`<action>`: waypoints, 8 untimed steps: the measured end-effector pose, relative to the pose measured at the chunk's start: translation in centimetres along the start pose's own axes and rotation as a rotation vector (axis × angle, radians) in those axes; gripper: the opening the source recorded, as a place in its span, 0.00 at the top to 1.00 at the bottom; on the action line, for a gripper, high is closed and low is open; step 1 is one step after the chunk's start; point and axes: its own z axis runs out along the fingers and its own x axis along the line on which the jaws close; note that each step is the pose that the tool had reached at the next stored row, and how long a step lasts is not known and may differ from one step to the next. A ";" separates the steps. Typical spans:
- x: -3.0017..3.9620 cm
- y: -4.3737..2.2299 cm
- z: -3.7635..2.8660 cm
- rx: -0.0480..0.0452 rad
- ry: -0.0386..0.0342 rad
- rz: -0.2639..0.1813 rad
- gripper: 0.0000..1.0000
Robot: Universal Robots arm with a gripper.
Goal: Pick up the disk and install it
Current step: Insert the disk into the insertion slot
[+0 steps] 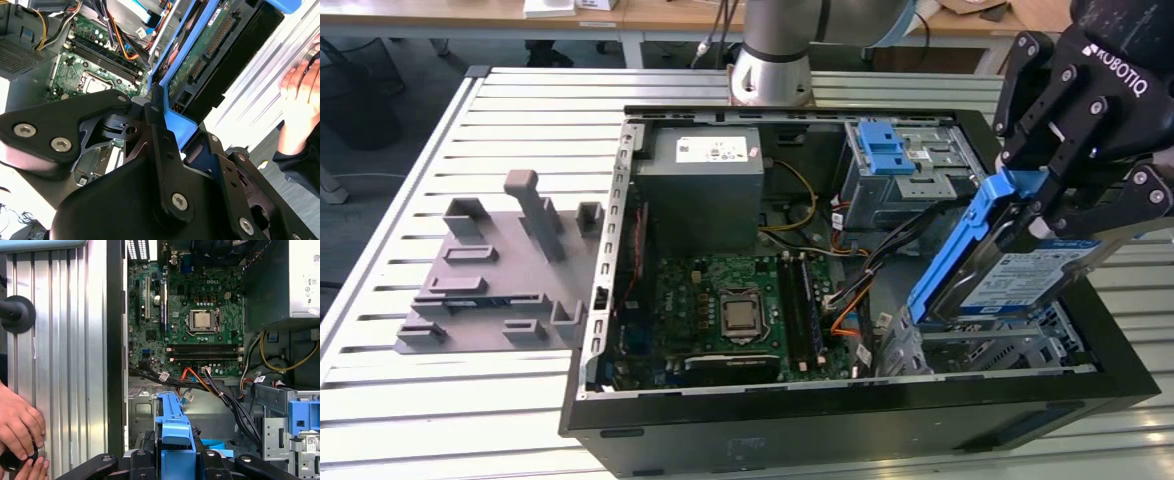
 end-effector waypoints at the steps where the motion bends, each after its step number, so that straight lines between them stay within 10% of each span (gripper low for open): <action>1: -0.02 0.00 0.01 0.0000 0.0000 0.000 0.64; 8: -0.27 -0.26 0.22 0.0000 0.0001 0.000 0.64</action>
